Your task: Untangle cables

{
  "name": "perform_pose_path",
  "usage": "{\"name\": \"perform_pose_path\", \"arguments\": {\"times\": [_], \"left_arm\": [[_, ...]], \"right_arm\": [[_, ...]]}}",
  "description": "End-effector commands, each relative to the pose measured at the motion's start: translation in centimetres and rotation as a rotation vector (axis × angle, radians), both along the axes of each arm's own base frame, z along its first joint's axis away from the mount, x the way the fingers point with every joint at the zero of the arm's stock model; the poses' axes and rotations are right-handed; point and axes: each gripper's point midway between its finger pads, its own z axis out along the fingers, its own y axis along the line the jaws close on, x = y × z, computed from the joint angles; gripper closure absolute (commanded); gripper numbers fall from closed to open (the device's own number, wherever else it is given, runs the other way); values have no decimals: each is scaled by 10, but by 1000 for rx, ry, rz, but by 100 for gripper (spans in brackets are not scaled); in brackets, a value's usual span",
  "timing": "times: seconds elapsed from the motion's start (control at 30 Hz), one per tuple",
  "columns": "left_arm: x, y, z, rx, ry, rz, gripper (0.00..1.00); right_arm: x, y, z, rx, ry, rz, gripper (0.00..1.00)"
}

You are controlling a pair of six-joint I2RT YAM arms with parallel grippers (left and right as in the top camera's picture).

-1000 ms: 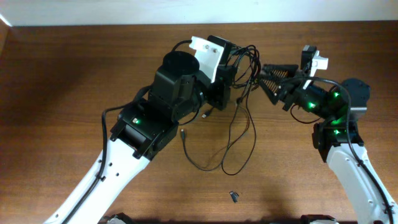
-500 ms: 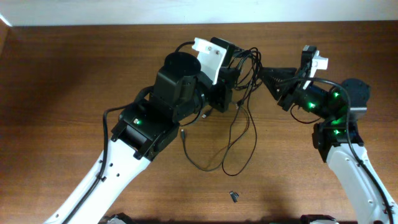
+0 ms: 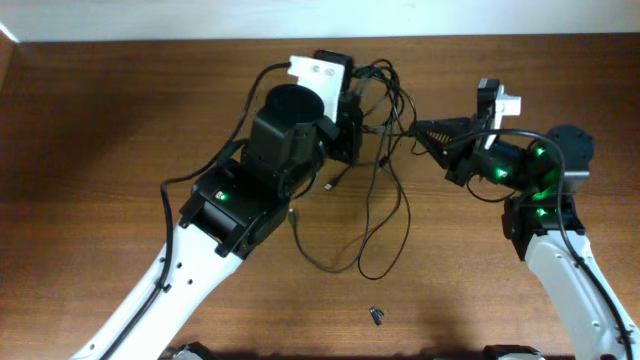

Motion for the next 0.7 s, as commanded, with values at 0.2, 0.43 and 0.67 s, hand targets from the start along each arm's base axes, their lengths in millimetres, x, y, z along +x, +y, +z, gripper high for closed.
{"name": "perform_pose_path", "arguments": {"times": [0.2, 0.43, 0.67], "left_arm": [[14, 46, -7, -30, 50, 318, 100], [16, 88, -17, 88, 39, 515, 100], [22, 96, -22, 48, 80, 502, 100]], "right_arm": [[-8, 5, 4, -7, -24, 52, 96], [-8, 5, 4, -8, -26, 52, 96], [-7, 4, 4, -8, -26, 43, 96]]}}
